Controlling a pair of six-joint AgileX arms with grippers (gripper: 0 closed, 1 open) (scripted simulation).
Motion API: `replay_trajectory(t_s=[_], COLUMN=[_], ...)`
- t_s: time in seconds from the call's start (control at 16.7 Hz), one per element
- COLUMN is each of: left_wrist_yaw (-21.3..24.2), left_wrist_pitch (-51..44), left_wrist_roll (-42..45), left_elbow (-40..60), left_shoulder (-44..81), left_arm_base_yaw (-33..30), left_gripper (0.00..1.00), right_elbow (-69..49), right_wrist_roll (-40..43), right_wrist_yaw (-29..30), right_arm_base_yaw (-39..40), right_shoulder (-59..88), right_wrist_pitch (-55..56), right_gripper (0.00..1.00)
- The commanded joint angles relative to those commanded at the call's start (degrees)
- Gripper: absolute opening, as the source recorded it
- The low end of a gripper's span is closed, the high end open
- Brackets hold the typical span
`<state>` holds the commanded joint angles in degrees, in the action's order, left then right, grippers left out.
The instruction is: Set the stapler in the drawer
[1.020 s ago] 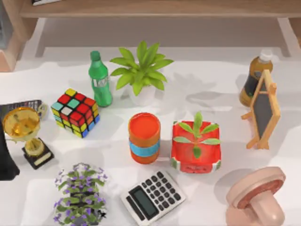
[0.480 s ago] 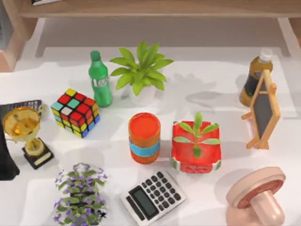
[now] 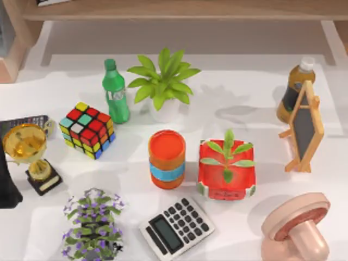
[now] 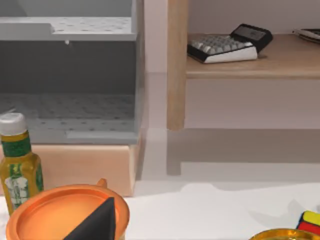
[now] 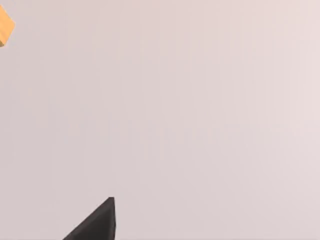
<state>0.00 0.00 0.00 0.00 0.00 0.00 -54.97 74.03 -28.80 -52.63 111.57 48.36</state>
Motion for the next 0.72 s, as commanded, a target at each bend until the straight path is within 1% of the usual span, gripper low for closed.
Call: replay_trajectory(t_s=[0.18,0.42,0.6,0.72], left_wrist_yaw=[0.00,0.00,0.00,0.00], left_wrist_pitch=[0.00,0.00,0.00,0.00], left_wrist_roll=[0.00,0.00,0.00,0.00], left_elbow=[0.00,0.00,0.00,0.00], left_shoulder=[0.00,0.00,0.00,0.00], left_arm_base_yaw=[0.00,0.00,0.00,0.00], left_gripper=[1.00,1.00,1.00,1.00], right_elbow=[11.57,23.21,28.31,29.85], right_wrist_roll=[5.57,11.30,13.93,14.75], right_wrist_yaw=[-3.89,-8.63,-11.16,-12.00], right_arm_base_yaw=[0.39,4.44,8.11,9.56], right_shoulder=[1.18,3.17,4.48,4.98], right_wrist_pitch=[16.25,33.26,41.22,43.73], right_gripper=[1.00,1.00,1.00,1.00])
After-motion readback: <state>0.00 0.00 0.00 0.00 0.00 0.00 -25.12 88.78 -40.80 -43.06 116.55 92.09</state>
